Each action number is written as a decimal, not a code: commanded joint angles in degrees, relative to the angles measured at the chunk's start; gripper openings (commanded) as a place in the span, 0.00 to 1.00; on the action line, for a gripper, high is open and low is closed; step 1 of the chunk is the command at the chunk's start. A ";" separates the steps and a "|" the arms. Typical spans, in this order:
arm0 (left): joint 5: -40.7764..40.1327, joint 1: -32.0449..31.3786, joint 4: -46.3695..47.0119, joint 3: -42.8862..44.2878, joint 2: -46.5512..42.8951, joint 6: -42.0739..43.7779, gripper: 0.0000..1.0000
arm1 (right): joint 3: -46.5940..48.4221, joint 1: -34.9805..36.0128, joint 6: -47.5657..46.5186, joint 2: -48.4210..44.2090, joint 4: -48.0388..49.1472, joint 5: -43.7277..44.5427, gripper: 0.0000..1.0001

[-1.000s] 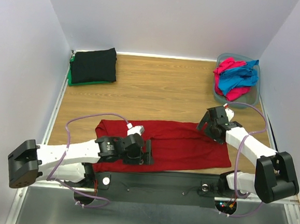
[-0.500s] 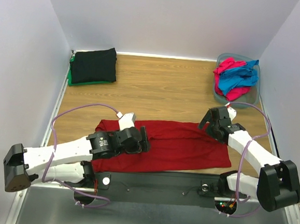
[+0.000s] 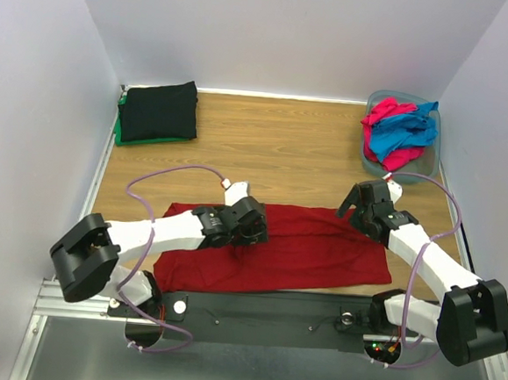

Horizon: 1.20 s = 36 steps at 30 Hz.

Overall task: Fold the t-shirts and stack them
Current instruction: Fold the tshirt

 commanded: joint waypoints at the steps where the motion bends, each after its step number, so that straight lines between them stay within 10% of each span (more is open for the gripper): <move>1: 1.67 -1.27 6.62 5.26 2.34 4.35 0.98 | -0.30 0.25 -0.41 -1.38 1.26 0.30 1.00; 13: 7.73 -7.69 6.36 7.12 12.89 4.71 0.98 | 0.92 0.17 -0.41 -0.41 1.26 1.35 1.00; 26: -0.87 -10.34 -1.70 9.67 -1.78 1.38 0.98 | 5.58 0.17 -2.43 1.87 1.35 2.15 1.00; 36: 1.66 14.33 -2.44 -7.20 -3.64 -1.98 0.98 | 5.85 -2.55 -2.87 13.20 7.93 -0.48 1.00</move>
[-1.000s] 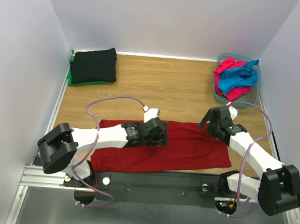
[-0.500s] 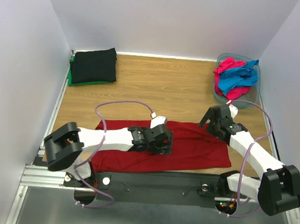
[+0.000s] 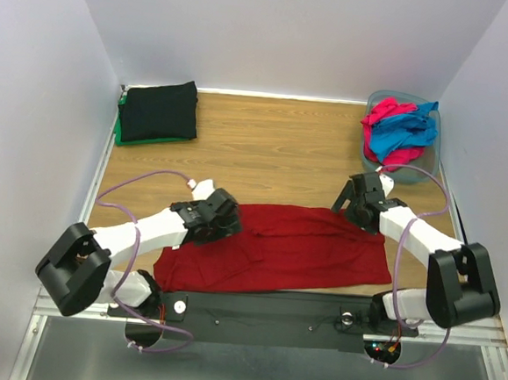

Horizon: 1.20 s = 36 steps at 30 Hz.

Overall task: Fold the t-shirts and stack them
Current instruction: Fold the tshirt

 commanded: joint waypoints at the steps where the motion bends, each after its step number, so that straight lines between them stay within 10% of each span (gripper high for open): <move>1: 0.46 8.63 -0.27 -6.02 0.54 0.30 0.98 | 1.48 -4.19 -1.01 4.24 6.19 -2.91 1.00; 16: 3.98 21.65 10.01 1.32 18.09 10.66 0.98 | -2.47 -8.60 -2.94 7.08 11.47 -12.67 1.00; 25: 6.18 23.32 1.07 51.48 55.53 23.50 0.98 | -13.63 -7.03 4.61 -3.21 11.47 -22.07 1.00; 30: 12.65 23.15 -10.46 94.54 79.87 28.50 0.98 | -20.31 0.26 11.63 -11.37 10.25 -23.93 1.00; 36: 28.12 23.59 4.19 98.66 83.17 22.72 0.98 | -29.02 17.56 23.15 -20.09 10.85 -25.07 1.00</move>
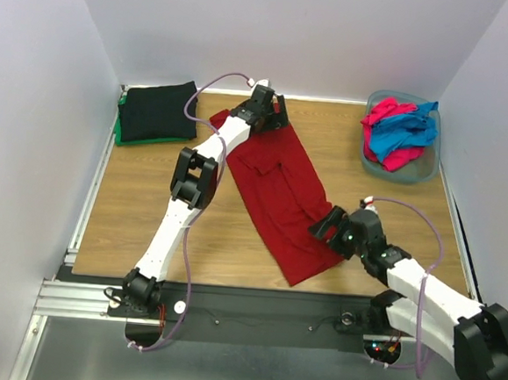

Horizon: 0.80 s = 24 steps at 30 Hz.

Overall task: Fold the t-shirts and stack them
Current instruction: Fold the tshirt

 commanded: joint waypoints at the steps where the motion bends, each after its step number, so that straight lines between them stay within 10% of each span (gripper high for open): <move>1: 14.20 0.05 4.67 -3.58 0.04 -3.75 0.99 | -6.12 14.30 10.63 0.21 -6.91 -3.92 1.00; 10: 17.02 0.22 6.79 0.28 2.58 -5.79 0.99 | 8.53 42.02 8.89 18.74 -4.54 1.96 1.00; 24: 13.97 3.39 9.61 2.29 4.34 -10.52 0.99 | 14.89 44.77 4.40 12.80 -8.40 11.63 1.00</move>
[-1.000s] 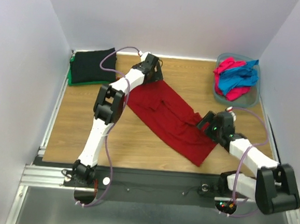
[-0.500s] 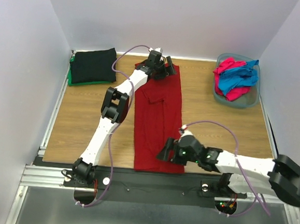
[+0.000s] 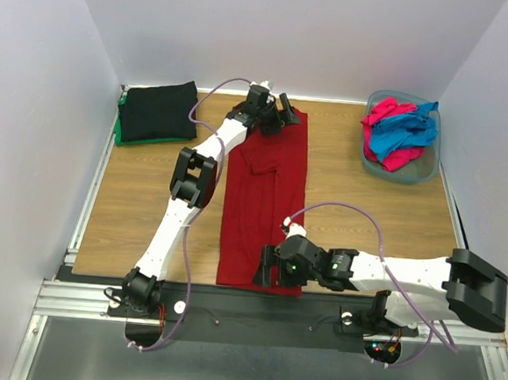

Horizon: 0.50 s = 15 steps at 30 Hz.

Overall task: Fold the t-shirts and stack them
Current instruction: Fold the tshirt

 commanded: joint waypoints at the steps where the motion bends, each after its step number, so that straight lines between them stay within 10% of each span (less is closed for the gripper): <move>1: -7.33 1.48 -1.69 3.04 1.65 -1.96 0.99 | -0.30 0.73 -1.76 -6.29 -4.80 5.19 1.00; 15: -3.47 -0.44 -3.35 -3.09 -19.21 8.22 0.99 | 1.54 0.64 -1.67 -17.38 -9.71 15.99 1.00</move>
